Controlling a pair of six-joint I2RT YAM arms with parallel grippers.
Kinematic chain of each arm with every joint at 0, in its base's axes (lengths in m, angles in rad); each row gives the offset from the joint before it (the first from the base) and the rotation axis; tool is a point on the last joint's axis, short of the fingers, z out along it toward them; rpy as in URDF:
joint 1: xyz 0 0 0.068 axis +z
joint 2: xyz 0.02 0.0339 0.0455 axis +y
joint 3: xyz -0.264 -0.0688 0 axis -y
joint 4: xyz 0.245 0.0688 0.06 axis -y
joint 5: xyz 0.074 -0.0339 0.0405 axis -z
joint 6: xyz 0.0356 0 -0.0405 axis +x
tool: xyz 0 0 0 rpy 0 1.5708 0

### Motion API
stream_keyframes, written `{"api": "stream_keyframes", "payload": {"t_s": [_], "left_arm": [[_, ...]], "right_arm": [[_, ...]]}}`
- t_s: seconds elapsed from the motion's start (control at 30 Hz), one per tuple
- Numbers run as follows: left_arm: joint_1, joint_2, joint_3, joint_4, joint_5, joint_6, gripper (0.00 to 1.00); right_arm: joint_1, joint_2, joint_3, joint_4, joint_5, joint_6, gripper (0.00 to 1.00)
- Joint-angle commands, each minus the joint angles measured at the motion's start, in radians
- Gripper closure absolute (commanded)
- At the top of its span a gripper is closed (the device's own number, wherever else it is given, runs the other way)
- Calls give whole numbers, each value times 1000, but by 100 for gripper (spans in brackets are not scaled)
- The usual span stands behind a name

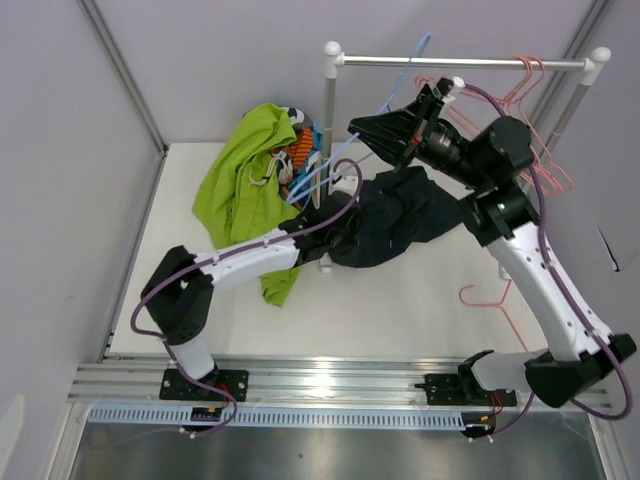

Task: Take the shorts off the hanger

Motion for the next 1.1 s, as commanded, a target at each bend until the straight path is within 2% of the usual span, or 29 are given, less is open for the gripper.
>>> {"api": "stream_keyframes", "payload": {"t_s": [0.0, 0.17, 0.37, 0.83, 1.07], "left_arm": [[-62, -185, -201, 35, 7, -57, 100], [-174, -350, -412, 74, -40, -125, 100], [-289, -465, -543, 64, -92, -181, 100], [-337, -413, -555, 101, -102, -174, 100], [-370, -436, -537, 77, -121, -186, 100]], "right_arm": [[-56, 115, 37, 110, -92, 10, 100], [-116, 253, 114, 165, -128, 13, 100], [-175, 390, 189, 234, -140, 45, 100], [-216, 465, 266, 253, -157, 64, 100], [-256, 508, 219, 297, -166, 96, 100]]}}
